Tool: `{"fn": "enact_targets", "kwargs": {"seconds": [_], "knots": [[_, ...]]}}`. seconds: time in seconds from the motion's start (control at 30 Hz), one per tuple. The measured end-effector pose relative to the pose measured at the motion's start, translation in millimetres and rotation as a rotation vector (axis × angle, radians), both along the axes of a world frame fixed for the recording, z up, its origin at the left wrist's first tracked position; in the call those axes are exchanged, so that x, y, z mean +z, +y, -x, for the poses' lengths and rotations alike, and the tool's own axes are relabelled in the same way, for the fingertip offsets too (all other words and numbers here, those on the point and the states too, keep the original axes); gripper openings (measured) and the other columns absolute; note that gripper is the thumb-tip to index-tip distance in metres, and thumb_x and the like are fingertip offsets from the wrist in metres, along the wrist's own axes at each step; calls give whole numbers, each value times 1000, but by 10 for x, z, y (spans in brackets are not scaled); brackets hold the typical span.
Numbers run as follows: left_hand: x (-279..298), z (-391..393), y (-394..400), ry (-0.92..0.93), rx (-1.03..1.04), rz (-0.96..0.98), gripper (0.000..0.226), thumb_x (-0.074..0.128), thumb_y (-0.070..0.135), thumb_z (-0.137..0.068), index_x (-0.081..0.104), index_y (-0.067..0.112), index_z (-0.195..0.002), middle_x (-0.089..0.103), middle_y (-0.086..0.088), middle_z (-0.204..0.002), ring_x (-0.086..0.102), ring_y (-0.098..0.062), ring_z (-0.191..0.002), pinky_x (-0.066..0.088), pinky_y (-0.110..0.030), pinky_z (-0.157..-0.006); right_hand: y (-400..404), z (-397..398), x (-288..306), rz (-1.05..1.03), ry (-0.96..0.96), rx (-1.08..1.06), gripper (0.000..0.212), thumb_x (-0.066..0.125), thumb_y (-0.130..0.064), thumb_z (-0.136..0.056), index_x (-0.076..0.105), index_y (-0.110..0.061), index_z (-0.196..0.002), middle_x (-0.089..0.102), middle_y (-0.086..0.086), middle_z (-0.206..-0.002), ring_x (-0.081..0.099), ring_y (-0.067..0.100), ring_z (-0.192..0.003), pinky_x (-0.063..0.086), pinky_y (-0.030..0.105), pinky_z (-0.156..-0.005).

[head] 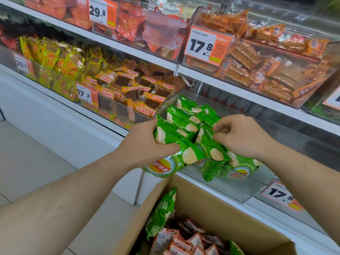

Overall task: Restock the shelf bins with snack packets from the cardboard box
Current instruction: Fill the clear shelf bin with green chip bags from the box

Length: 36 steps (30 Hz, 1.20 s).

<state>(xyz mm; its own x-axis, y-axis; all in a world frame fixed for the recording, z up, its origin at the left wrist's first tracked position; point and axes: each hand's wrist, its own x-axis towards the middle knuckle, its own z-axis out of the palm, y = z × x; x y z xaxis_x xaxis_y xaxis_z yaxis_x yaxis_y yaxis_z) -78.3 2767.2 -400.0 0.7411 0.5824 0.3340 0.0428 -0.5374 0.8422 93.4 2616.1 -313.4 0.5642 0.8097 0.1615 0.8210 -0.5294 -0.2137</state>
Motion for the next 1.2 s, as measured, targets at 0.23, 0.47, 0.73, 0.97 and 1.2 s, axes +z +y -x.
{"fn": "enact_targets", "kwargs": {"seconds": [0.23,0.47,0.73,0.97,1.2], "knots": [[-62,2,-82,69,-80,193,18,80,17,-79,68,28,-86,75,15,-77,71,-4,-68,56,-20,-62,240,-126,-241,565,-85,-152,66,57,-81,-71,59,-14,-73,59,2,-77,58,22,-76,45,31,-66],[-92,13,-92,13,-161,385,24,82,17,-73,71,15,-95,77,-2,-86,75,-21,-75,59,-29,-64,367,-350,-181,636,-104,79,48,68,-55,-84,48,-13,-71,49,1,-68,46,15,-61,33,28,-51],[-95,-15,-99,-27,-193,507,14,70,10,-87,71,12,-101,77,-5,-91,74,-24,-78,58,-29,-63,371,-584,-358,586,-426,200,36,70,-47,-84,47,-20,-87,58,5,-85,60,31,-95,37,31,-72],[-60,-101,-218,-12,-180,538,19,73,18,-86,71,16,-104,77,-2,-92,75,-23,-80,59,-33,-70,252,-403,-1,395,-289,123,56,73,-46,-77,62,-15,-123,67,5,-119,61,27,-108,47,32,-90],[109,-244,-512,-83,-304,555,7,69,24,-89,73,22,-95,77,0,-90,74,-19,-82,59,-34,-72,-113,458,111,378,120,258,60,80,-51,-71,56,-23,-119,62,-13,-110,61,11,-101,53,30,-88]]}}
